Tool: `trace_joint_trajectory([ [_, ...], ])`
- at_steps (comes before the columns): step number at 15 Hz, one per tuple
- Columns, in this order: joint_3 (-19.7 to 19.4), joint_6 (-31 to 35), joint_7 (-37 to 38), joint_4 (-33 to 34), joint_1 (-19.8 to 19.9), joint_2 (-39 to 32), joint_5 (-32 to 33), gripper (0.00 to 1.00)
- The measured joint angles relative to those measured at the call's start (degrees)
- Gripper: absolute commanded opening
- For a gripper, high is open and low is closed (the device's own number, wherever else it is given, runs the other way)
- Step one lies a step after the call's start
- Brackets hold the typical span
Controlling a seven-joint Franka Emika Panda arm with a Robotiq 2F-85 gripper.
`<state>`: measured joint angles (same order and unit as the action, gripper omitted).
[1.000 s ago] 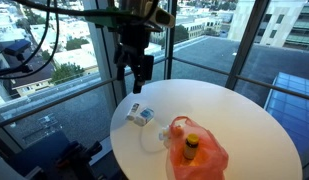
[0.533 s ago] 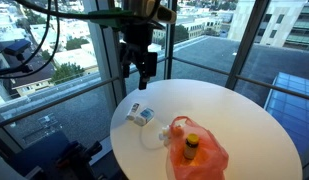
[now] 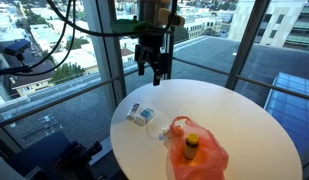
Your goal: Pick up the white medicine bottle from the table and put it in the orange plastic bag
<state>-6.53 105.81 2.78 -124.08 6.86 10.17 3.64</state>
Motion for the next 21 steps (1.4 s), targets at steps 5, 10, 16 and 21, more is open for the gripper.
trace_joint_trajectory([
  [5, -0.17, 7.53, 5.18, 4.02, 0.16, -9.37, -1.53, 1.0],
  [10, -0.7, 12.61, 11.14, 7.48, 0.27, -19.76, -3.04, 1.0],
  [16, -0.7, 14.14, 13.55, 9.28, 0.08, -25.16, -3.9, 1.0],
  [21, -0.7, 14.15, 13.28, 9.23, 0.07, -25.64, -3.89, 1.0],
])
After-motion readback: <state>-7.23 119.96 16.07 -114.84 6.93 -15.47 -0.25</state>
